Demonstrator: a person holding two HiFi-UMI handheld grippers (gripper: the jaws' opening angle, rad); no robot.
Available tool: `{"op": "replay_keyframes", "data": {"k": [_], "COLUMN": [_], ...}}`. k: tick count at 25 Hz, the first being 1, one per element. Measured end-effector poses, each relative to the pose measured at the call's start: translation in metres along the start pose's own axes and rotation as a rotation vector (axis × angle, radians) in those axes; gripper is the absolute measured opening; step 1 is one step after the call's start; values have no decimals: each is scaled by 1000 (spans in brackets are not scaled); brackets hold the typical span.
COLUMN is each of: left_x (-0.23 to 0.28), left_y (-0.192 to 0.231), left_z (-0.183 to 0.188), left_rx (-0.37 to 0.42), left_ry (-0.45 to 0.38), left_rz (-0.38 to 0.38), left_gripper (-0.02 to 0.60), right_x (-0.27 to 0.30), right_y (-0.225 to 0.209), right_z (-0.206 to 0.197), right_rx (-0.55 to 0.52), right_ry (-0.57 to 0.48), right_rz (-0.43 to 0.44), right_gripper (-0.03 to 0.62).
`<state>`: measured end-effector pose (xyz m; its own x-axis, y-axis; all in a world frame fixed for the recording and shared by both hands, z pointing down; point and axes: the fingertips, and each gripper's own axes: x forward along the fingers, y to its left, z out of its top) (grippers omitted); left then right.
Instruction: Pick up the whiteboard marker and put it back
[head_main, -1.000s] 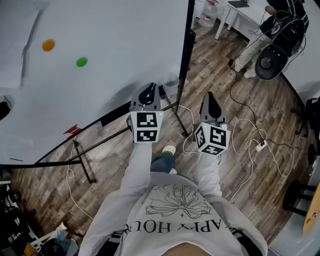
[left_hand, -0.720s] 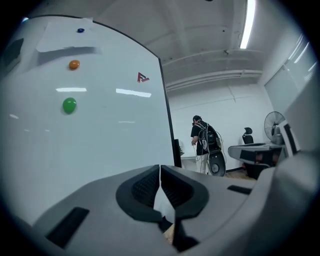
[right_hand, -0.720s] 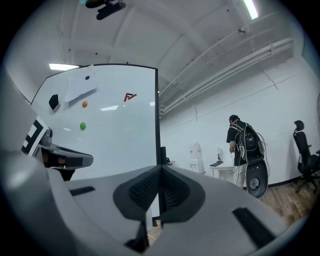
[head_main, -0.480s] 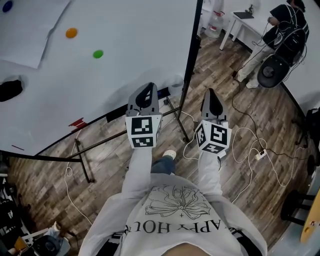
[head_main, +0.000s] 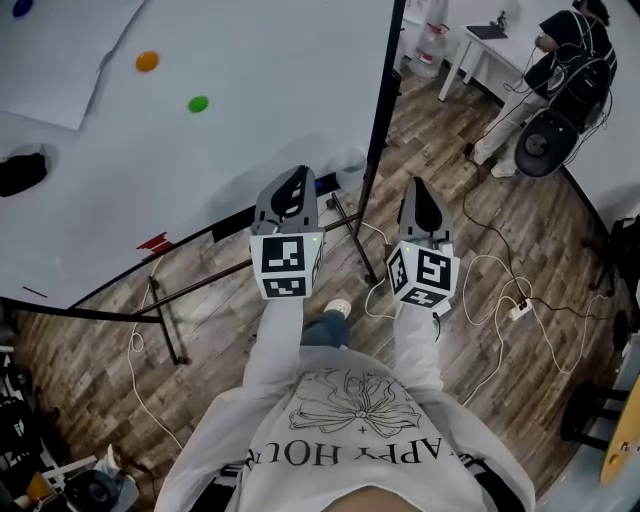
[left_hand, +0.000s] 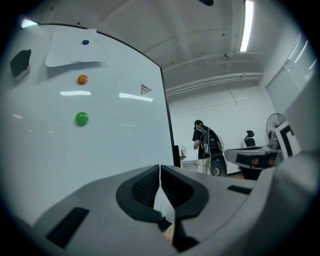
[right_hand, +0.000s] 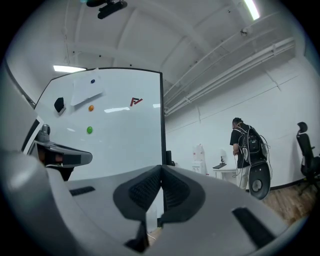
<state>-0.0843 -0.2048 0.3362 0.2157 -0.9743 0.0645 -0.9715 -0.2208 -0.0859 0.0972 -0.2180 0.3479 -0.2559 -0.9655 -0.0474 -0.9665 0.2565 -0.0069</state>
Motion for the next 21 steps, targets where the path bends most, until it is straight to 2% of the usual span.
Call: {"op": "replay_keyframes", "data": {"k": [21], "left_x": [13], "left_y": [-4], "left_z": [-6], "left_rx": [25], "left_ry": [16], "left_rz": [-21], "left_gripper": [11], "right_x": [8], "right_y": [-8], "right_z": [-12], "right_rx": [-5], "right_ry": [28], "right_rz": [-22], "right_gripper": [3]}}
